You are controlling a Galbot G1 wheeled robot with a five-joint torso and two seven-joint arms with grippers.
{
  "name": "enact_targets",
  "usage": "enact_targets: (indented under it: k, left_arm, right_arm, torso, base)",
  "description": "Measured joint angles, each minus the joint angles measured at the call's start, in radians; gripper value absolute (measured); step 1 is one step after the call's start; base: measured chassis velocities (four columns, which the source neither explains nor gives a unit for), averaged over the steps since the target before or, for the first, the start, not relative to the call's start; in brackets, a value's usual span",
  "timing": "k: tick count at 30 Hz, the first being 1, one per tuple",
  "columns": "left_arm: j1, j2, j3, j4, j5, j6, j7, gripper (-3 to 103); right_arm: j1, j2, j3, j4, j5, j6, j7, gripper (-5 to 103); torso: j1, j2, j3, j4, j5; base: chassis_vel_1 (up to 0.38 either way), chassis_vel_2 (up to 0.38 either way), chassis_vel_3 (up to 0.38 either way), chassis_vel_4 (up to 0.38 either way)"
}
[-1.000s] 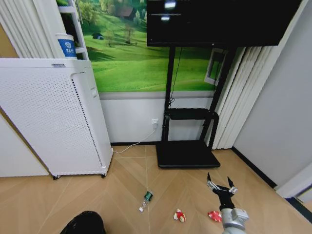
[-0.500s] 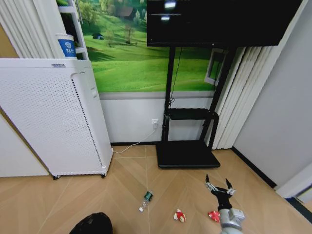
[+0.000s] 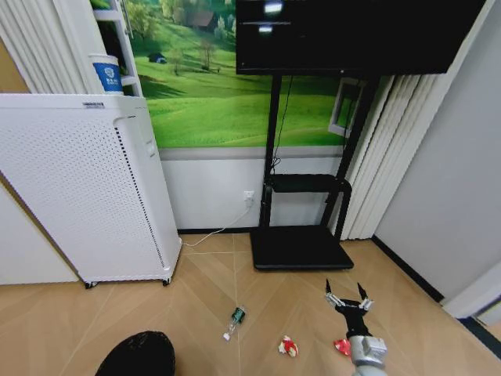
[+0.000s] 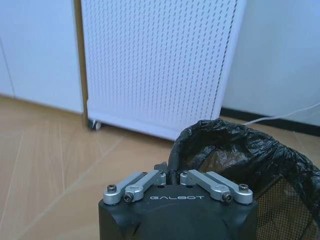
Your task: Pick up the trash bin and place the garbage on the floor into it.
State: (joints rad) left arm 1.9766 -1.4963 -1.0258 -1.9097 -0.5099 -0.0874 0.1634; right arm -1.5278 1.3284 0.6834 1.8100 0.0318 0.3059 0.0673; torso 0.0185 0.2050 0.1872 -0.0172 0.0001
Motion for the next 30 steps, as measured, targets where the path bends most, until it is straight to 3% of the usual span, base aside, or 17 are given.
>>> enact_targets:
  k: [2, 7, 17, 25, 30]
  left_arm:
    - [-0.013, 0.013, -0.034, 0.002, 0.005, -0.035, 0.034, 7]
    - [-0.041, 0.033, -0.101, 0.008, 0.012, -0.07, 0.048, 7]
    - [-0.033, 0.031, -0.181, 0.035, -0.011, -0.097, -0.033, 7]
    - [-0.019, 0.019, -0.208, 0.075, -0.04, -0.132, -0.033, 7]
    - [-0.019, 0.001, -0.192, 0.063, -0.049, -0.134, -0.024, 7]
  right_arm:
    - [0.052, -0.046, -0.03, -0.038, -0.024, 0.003, -0.014, 100]
    - [0.128, -0.103, -0.12, -0.134, -0.047, -0.013, -0.016, 100]
    - [0.21, -0.108, -0.314, -0.318, -0.116, -0.028, -0.02, 100]
    - [0.269, -0.117, -0.521, -0.365, -0.106, -0.065, -0.022, 100]
    - [0.247, -0.09, -0.557, -0.358, -0.102, -0.068, 0.008, 100]
  torso:
    - [0.0, 0.0, 0.0, 0.0004, -0.0002]
    - [0.0, 0.0, 0.0, 0.0002, 0.0]
    - [0.0, 0.0, 0.0, 0.0, -0.0001]
    - [0.0, 0.0, 0.0, 0.0, -0.0003]
    - [0.0, 0.0, 0.0, -0.0001, -0.0002]
  base:
    - [0.0, 0.0, 0.0, 0.0]
    - [0.0, 0.0, 0.0, 0.0]
    - [0.0, 0.0, 0.0, 0.0]
    - [0.0, 0.0, 0.0, 0.0]
    - [0.0, 0.0, 0.0, 0.0]
